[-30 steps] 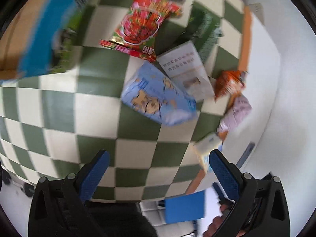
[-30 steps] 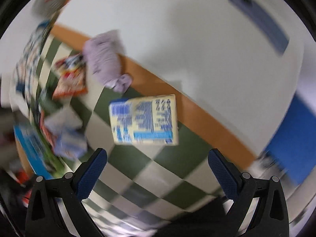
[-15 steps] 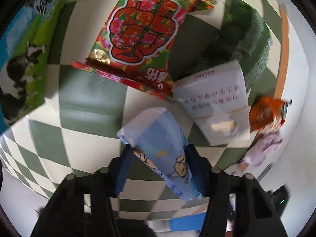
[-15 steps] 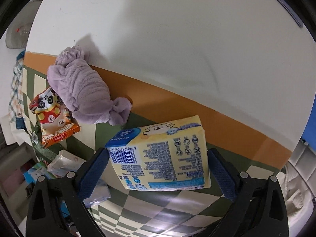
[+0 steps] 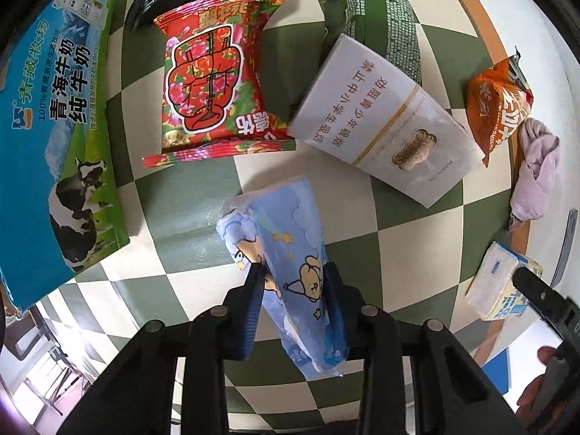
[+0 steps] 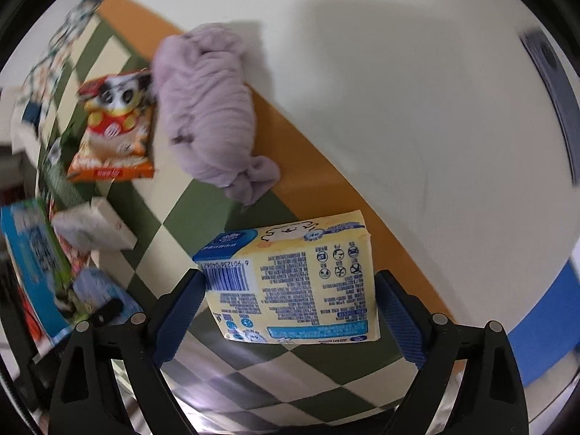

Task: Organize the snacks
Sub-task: 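Carry the blue pack and yellow box over the cardboard box with both grippers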

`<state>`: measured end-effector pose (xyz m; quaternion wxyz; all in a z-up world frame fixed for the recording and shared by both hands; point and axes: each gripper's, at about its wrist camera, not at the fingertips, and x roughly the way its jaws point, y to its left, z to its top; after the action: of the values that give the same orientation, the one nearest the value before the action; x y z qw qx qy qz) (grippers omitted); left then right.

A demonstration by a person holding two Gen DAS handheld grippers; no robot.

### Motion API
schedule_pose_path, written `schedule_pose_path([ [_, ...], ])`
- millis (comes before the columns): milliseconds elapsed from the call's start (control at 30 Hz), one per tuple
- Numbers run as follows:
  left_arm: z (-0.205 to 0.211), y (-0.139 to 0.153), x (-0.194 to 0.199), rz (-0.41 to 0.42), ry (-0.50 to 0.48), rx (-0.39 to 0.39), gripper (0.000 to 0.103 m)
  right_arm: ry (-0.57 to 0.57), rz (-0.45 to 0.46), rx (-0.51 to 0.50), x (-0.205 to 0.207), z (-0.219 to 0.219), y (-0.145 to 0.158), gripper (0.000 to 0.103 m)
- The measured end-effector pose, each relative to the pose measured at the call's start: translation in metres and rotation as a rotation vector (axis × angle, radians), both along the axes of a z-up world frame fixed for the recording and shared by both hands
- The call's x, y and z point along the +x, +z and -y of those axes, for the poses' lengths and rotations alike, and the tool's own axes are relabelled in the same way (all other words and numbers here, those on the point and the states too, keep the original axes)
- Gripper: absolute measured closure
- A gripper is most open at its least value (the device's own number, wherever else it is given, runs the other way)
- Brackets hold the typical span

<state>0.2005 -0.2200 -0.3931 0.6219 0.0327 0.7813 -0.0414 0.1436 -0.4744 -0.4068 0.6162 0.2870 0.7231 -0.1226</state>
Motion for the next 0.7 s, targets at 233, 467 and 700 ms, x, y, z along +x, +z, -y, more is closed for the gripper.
schedule_pose_path([
  [233, -0.001, 0.016, 0.011, 0.009, -0.020, 0.011, 0.073, 0.247, -0.028, -0.098, 0.013, -0.049, -0.005, 0.000],
  [467, -0.011, 0.042, -0.006, 0.036, -0.025, -0.001, 0.086, 0.141, -0.017, -0.090, 0.000, -0.049, -0.016, 0.007],
  [700, -0.027, 0.093, -0.028, 0.088, 0.011, -0.091, 0.088, 0.149, 0.079, -0.049, -0.014, -0.056, 0.027, 0.008],
])
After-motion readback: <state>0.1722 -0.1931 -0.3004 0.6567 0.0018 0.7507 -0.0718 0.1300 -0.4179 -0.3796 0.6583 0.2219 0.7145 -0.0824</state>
